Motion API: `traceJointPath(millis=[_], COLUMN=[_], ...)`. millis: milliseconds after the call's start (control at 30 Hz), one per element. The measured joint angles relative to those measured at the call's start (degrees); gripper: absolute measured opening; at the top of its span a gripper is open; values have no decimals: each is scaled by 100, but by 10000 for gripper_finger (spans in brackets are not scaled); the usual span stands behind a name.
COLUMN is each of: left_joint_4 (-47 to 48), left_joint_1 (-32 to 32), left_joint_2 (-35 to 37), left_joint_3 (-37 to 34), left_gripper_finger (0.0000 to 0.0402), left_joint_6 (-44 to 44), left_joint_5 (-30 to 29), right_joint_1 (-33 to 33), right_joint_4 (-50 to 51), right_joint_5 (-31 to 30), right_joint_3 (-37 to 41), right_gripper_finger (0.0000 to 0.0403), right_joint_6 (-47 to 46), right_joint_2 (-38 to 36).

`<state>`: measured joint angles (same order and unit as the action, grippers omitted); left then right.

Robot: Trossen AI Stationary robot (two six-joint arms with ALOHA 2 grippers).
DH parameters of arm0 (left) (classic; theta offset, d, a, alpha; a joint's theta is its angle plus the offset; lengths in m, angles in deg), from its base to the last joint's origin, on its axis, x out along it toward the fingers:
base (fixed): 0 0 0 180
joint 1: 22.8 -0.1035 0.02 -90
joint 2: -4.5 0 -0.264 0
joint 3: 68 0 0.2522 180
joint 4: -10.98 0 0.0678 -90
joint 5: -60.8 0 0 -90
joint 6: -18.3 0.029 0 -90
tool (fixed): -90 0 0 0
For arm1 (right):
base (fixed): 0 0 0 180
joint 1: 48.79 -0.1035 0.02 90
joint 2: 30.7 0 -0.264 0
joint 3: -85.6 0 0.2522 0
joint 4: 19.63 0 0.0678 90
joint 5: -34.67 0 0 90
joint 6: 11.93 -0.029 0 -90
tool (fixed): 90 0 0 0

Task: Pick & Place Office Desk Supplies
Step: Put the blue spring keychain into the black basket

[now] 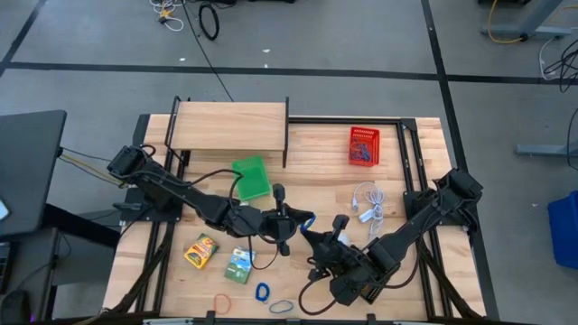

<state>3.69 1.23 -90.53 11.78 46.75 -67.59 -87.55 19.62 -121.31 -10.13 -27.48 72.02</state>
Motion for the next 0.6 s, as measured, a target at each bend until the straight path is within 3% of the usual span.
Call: traceJointPath(millis=[200, 400, 600], left_joint_4=[-7, -7, -26], left_joint_1=[0, 0, -2], left_joint_2=[1, 2, 2], left_joint_3=[0, 0, 0], left_gripper_finger=[9, 9, 9], left_joint_6=[-11, -11, -46], left_joint_5=[6, 35, 109], right_joint_1=[46, 257, 444], right_joint_4=[-1, -41, -75], right_joint_5=[110, 716, 804], right_joint_3=[0, 0, 0], right_gripper_finger=[23, 95, 158], right_joint_6=[5, 24, 88], right_joint_2=[-1, 0, 0])
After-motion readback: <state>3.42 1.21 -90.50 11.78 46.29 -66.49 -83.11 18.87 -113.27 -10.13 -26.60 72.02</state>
